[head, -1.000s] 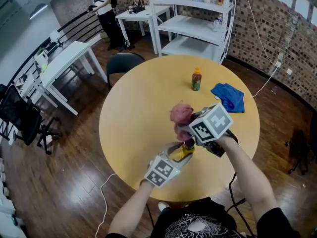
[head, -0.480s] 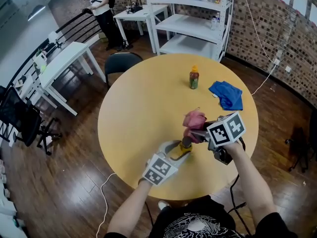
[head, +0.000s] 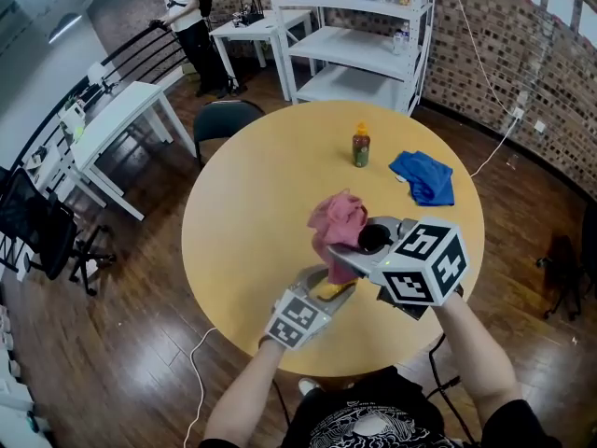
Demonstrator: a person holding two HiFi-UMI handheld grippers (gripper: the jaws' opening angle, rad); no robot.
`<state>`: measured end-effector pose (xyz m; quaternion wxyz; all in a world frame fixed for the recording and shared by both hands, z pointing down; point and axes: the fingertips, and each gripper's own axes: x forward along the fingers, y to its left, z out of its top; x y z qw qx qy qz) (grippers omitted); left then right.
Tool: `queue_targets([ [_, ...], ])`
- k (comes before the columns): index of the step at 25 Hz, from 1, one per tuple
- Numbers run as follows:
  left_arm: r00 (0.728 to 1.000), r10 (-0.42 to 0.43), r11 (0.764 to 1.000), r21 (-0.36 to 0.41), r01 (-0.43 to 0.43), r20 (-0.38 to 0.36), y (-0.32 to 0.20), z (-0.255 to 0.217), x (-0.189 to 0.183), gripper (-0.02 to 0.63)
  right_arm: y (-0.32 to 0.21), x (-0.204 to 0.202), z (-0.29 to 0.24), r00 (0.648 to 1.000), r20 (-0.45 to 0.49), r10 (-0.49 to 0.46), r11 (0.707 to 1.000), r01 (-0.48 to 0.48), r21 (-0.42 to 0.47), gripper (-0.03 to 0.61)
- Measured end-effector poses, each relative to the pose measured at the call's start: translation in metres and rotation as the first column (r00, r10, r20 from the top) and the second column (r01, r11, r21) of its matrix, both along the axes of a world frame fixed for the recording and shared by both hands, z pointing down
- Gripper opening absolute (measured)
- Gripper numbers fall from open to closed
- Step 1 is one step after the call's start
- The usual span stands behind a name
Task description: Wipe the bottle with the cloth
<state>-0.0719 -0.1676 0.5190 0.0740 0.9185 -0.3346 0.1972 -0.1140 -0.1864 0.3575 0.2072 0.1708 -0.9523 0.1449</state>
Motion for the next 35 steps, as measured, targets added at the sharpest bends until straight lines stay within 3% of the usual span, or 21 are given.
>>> queue_targets([
  [5, 1.0, -0.001, 1.0, -0.004, 0.001, 0.004, 0.001, 0.003, 0.002, 0.219, 0.002, -0.002, 0.04, 0.997, -0.082, -0.011, 1.0, 0.009, -0.023, 0.104],
  [9, 1.0, -0.002, 1.0, -0.005, 0.002, -0.001, 0.002, 0.004, -0.003, 0.219, -0.006, 0.01, 0.045, 0.998, -0.042, 0.035, 0.998, -0.038, -0.054, 0.104],
  [13, 1.0, -0.011, 1.0, 0.01, 0.011, -0.014, 0.001, 0.002, -0.006, 0.216, -0.015, 0.032, 0.047, 0.995, -0.051, 0.085, 0.996, -0.087, -0.031, 0.104],
  [16, 0.999, -0.031, 1.0, 0.001, 0.031, -0.031, -0.002, 0.006, -0.006, 0.212, -0.023, 0.056, 0.052, 0.987, 0.005, 0.162, 0.986, -0.161, -0.035, 0.104],
  [19, 0.995, -0.077, 0.997, -0.031, 0.075, -0.067, -0.004, 0.001, -0.01, 0.207, -0.03, 0.082, 0.074, 0.958, 0.074, 0.276, 0.958, -0.267, -0.105, 0.104],
  [22, 0.984, -0.126, 0.991, -0.05, 0.12, -0.129, -0.007, -0.019, -0.018, 0.206, -0.028, 0.105, 0.115, 0.928, 0.061, 0.368, 0.914, -0.349, -0.207, 0.104],
  [24, 0.978, -0.143, 0.99, -0.023, 0.141, -0.149, -0.012, -0.042, -0.023, 0.206, -0.024, 0.113, 0.142, 0.912, 0.055, 0.407, 0.879, -0.375, -0.293, 0.104],
  [27, 0.971, -0.155, 0.985, 0.049, 0.166, -0.182, -0.022, -0.091, -0.029, 0.205, -0.013, 0.108, 0.173, 0.898, 0.07, 0.433, 0.826, -0.365, -0.429, 0.104],
  [29, 0.967, -0.155, 0.98, 0.094, 0.177, -0.204, -0.026, -0.125, -0.033, 0.204, -0.003, 0.089, 0.185, 0.907, 0.086, 0.413, 0.807, -0.32, -0.497, 0.103],
  [35, 0.969, -0.111, 0.974, 0.169, 0.15, -0.219, -0.018, -0.179, -0.014, 0.204, 0.025, 0.02, 0.184, 0.948, 0.165, 0.271, 0.797, -0.124, -0.592, 0.103],
])
